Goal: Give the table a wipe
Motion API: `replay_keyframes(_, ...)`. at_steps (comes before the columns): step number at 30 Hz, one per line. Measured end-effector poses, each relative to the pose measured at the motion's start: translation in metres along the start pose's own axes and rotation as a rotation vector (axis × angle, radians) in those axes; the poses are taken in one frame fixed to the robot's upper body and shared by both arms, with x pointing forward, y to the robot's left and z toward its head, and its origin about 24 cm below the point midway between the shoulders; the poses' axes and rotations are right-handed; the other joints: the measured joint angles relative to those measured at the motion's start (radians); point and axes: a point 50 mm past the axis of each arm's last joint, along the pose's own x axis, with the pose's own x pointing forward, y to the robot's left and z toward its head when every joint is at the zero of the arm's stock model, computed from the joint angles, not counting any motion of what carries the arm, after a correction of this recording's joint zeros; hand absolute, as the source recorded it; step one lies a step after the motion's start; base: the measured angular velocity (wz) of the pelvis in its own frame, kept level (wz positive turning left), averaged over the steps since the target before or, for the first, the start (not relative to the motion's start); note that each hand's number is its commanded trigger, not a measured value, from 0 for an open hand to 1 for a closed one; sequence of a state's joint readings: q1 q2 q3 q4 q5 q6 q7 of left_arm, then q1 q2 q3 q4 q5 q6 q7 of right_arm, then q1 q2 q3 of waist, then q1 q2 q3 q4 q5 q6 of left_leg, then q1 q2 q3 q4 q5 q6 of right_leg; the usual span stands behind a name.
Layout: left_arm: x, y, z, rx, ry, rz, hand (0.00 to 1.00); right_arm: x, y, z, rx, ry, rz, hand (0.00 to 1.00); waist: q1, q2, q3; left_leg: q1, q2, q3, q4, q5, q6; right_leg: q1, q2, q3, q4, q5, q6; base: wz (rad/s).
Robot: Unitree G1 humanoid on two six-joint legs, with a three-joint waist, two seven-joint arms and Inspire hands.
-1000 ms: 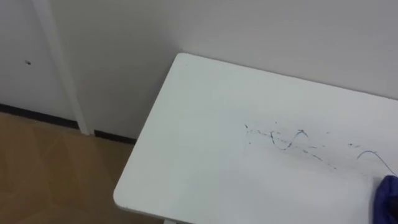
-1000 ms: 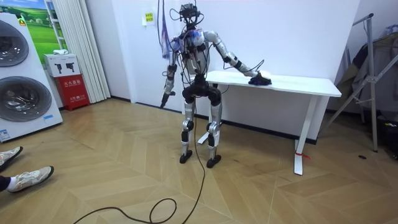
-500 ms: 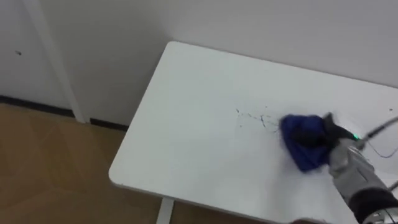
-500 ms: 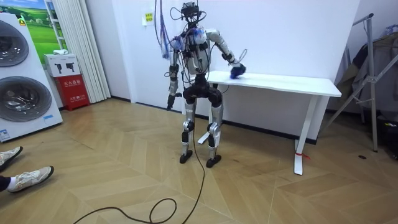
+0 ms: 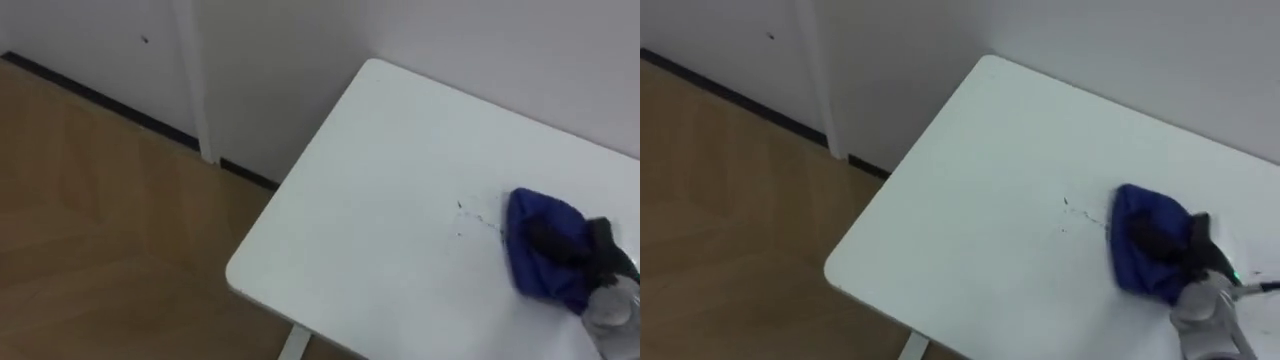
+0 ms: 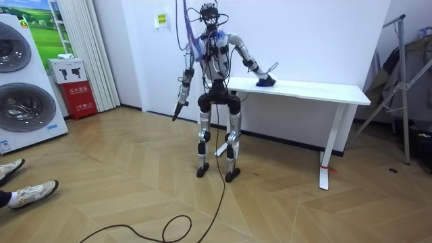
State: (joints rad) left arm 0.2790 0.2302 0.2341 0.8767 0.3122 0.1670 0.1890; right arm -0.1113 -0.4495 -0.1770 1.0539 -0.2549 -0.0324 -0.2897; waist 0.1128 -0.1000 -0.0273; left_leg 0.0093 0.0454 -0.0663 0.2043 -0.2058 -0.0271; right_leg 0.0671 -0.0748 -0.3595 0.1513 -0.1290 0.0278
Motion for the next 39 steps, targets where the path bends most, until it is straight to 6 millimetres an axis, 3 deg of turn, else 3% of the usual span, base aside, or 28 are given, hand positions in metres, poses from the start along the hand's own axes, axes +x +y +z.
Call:
replay_keyframes(4,0.001,0.003,0.009,-0.012,-0.029,0.013,0.00,-0.011,-0.023,-0.054,0.045,0.157,-0.090,1.00,-0.039,0.001,-0.0021,0.002,0.003,0.015,-0.002,-0.003,0.001,0.000,0.001,0.000,0.000,0.000,0.000,-0.13)
replay_keyframes(6,0.000,0.001,0.012,-0.027,-0.039,0.015,0.00,-0.015,-0.028,-0.065,0.049,0.195,-0.119,1.00,-0.035,0.002,-0.0029,0.010,0.007,0.036,-0.003,-0.003,0.001,0.004,0.002,0.001,0.002,0.000,0.000,-0.31)
replay_keyframes(9,-0.001,-0.007,0.019,-0.081,-0.048,-0.003,0.00,-0.010,-0.026,-0.053,0.053,0.193,-0.123,1.00,-0.039,0.004,-0.0022,0.016,0.013,0.058,-0.002,-0.001,-0.003,0.001,0.005,0.004,0.002,0.003,-0.003,-0.29)
replay_keyframes(11,-0.003,-0.015,0.025,-0.060,-0.070,-0.022,0.00,-0.003,-0.021,-0.034,0.030,0.176,-0.118,1.00,-0.019,0.009,0.0013,0.029,0.022,0.087,-0.005,0.000,-0.004,-0.003,0.012,0.032,0.006,0.008,-0.010,-0.44)
replay_keyframes(14,-0.005,-0.026,0.025,-0.036,-0.079,-0.068,0.00,0.011,-0.003,0.038,-0.027,0.045,-0.060,1.00,0.008,0.021,0.0131,0.020,0.038,0.140,-0.007,0.003,-0.014,-0.054,0.021,0.065,0.031,0.024,-0.028,-0.69)
replay_keyframes(16,-0.005,-0.028,0.024,-0.032,-0.076,-0.085,0.00,0.004,0.021,0.129,-0.140,-0.228,0.034,1.00,0.038,0.029,0.0212,0.003,0.043,0.147,-0.004,0.006,-0.021,-0.094,0.029,0.057,0.045,0.036,-0.045,-0.51)
replay_keyframes(17,-0.005,-0.028,0.024,-0.031,-0.071,-0.089,0.00,-0.001,0.027,0.154,-0.164,-0.309,0.058,1.00,0.038,0.032,0.0265,-0.001,0.045,0.145,-0.004,0.010,-0.024,-0.097,0.031,0.054,0.045,0.036,-0.047,-0.07)
replay_keyframes(18,-0.005,-0.030,0.026,-0.023,-0.073,-0.102,0.00,-0.012,0.034,0.198,-0.194,-0.444,0.093,1.00,0.052,0.040,0.0376,-0.009,0.047,0.138,-0.007,0.019,-0.028,-0.107,0.033,0.052,0.046,0.035,-0.052,0.21)
replay_keyframes(19,-0.005,-0.033,0.033,-0.020,-0.092,-0.122,0.00,-0.019,0.031,0.225,-0.222,-0.532,0.099,1.00,0.080,0.044,0.0395,-0.021,0.046,0.122,-0.010,0.031,-0.027,-0.122,0.036,0.052,0.047,0.033,-0.056,0.31)
replay_keyframes(21,-0.005,-0.031,0.033,-0.020,-0.096,-0.122,0.00,-0.024,0.027,0.244,-0.206,-0.591,0.102,1.00,0.130,0.043,0.0397,-0.026,0.042,0.085,-0.030,0.054,-0.031,-0.115,0.036,0.030,0.028,0.032,-0.057,0.59)
replay_keyframes(22,-0.005,-0.030,0.025,-0.011,-0.076,-0.117,0.00,-0.024,0.027,0.245,-0.204,-0.603,0.106,1.00,0.145,0.038,0.0385,-0.021,0.041,0.060,-0.040,0.060,-0.034,-0.102,0.035,0.002,0.016,0.029,-0.055,0.72)
replay_keyframes(24,-0.008,-0.029,0.005,0.007,-0.026,-0.116,0.00,-0.021,0.032,0.233,-0.217,-0.582,0.125,1.00,0.149,0.026,0.0386,-0.018,0.033,0.043,-0.039,0.060,-0.034,-0.079,0.024,-0.029,0.016,0.010,-0.045,0.67)
replay_keyframes(26,-0.012,-0.029,-0.015,0.022,0.032,-0.119,0.00,-0.010,0.048,0.175,-0.278,-0.442,0.170,1.00,0.138,0.004,0.0377,-0.013,0.017,0.028,-0.037,0.060,-0.034,-0.043,0.011,-0.055,-0.001,-0.001,-0.028,0.72)
replay_keyframes(28,-0.014,-0.031,-0.024,0.036,0.052,-0.128,0.00,-0.010,0.052,0.135,-0.155,-0.413,0.144,1.00,0.111,0.008,0.0408,0.002,0.006,0.027,-0.036,0.059,-0.032,-0.011,0.000,-0.051,-0.001,-0.005,-0.019,0.54)
replay_keyframes(29,-0.014,-0.030,-0.026,0.044,0.055,-0.126,0.00,-0.010,0.052,0.123,-0.145,-0.401,0.136,1.00,0.098,0.006,0.0385,0.009,0.003,0.031,-0.035,0.059,-0.032,-0.001,-0.003,-0.050,0.000,-0.006,-0.017,0.46)
replay_keyframes(31,-0.012,-0.024,-0.021,0.047,0.031,-0.103,0.00,-0.010,0.048,0.082,-0.104,-0.314,0.086,1.00,0.054,-0.003,0.0235,0.024,-0.005,0.041,-0.035,0.047,-0.012,0.020,-0.013,-0.040,0.000,-0.019,0.003,0.22)
replay_keyframes(32,-0.011,-0.022,-0.017,0.038,0.016,-0.096,0.00,-0.009,0.045,0.074,-0.091,-0.290,0.070,1.00,0.048,-0.004,0.0234,0.027,-0.004,0.050,-0.034,0.042,-0.006,0.021,-0.012,-0.034,0.001,-0.020,0.004,-0.10)
replay_keyframes(35,-0.006,-0.011,0.004,0.003,-0.059,-0.039,0.00,-0.010,0.027,0.026,-0.062,-0.168,-0.010,1.00,0.020,-0.003,0.0202,0.034,-0.004,0.084,-0.033,0.027,0.008,0.023,-0.013,-0.008,0.002,-0.015,0.011,-0.29)
replay_keyframes(37,-0.006,-0.003,0.011,-0.027,-0.096,0.009,0.00,-0.013,0.012,-0.008,-0.065,-0.081,-0.062,1.00,-0.001,0.006,0.0041,0.035,-0.004,0.108,-0.027,0.012,0.011,0.022,-0.013,0.008,0.002,-0.013,0.014,-0.38)
replay_keyframes(39,-0.006,-0.002,0.012,-0.038,-0.101,0.030,0.00,-0.016,0.004,-0.023,-0.059,-0.036,-0.092,1.00,-0.010,0.011,-0.0024,0.047,-0.003,0.120,-0.024,0.008,0.012,0.028,-0.013,0.023,0.003,-0.012,0.015,-0.26)
